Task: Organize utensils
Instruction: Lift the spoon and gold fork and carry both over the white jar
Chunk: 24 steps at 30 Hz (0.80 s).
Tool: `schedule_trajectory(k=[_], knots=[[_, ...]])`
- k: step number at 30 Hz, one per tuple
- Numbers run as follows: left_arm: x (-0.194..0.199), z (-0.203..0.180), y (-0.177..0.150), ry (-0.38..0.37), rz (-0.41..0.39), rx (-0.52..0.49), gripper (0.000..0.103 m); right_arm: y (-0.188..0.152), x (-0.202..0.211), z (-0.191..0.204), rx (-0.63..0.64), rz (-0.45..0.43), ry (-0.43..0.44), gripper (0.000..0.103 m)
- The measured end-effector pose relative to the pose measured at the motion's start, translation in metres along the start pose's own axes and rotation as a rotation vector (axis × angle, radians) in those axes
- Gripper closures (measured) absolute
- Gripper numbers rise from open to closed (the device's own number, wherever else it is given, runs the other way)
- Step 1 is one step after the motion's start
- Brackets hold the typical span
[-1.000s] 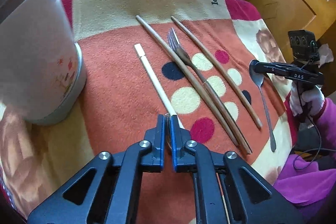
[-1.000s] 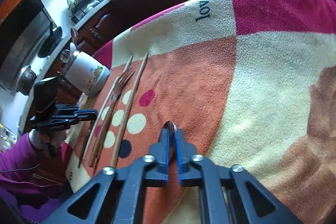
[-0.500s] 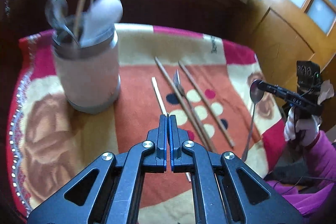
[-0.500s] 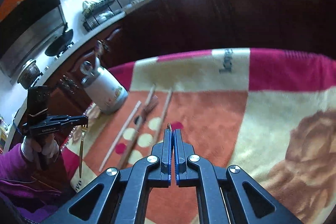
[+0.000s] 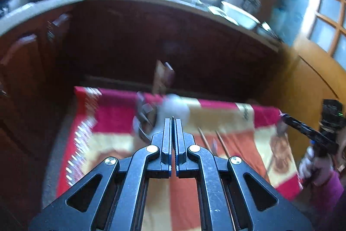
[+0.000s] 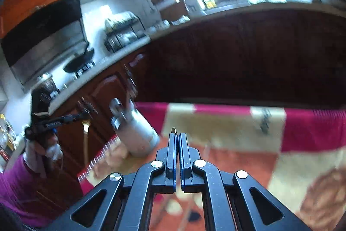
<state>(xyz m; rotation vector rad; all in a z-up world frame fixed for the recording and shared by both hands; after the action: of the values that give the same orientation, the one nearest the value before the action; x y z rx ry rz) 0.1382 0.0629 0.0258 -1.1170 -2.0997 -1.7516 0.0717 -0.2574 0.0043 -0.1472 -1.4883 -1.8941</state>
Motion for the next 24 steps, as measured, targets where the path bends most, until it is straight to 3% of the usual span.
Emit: schedule_trajectory(k=[3, 7, 11, 19, 24], knots=[[0.0, 0.014, 0.023, 0.076, -0.061, 0.002, 0.102, 0.04, -0.013, 0.03, 0.018, -0.07, 0.013, 0.101], [-0.007, 0.022, 0.05, 0.22, -0.151, -0.08, 0.102, 0.09, -0.046, 0.07, 0.055, -0.15, -0.002, 0.101], [-0.019, 0.026, 0.059, 0.281, -0.185, -0.136, 0.102, 0.115, -0.08, 0.104, 0.116, -0.191, -0.022, 0.101], [-0.051, 0.044, 0.049, 0.356, -0.174, -0.196, 0.102, 0.115, -0.142, 0.146, 0.27, -0.193, -0.073, 0.101], [-0.066, 0.049, 0.031, 0.329, -0.131, -0.161, 0.102, 0.093, -0.162, 0.157, 0.384, -0.167, -0.096, 0.101]])
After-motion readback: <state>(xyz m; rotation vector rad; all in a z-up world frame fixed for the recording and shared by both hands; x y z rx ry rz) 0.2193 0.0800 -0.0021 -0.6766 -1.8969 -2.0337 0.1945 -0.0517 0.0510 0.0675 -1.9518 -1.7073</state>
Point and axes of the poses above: each gripper's, at about its wrist camera, not at the fingertips, and x roughly against the way its jaws point, z to its left, y to its top, the point moved 8 cm from there along -x, roughly the way its jaws point, and after that the axes turned 4 degrees about -y, right-handed, at the moved point
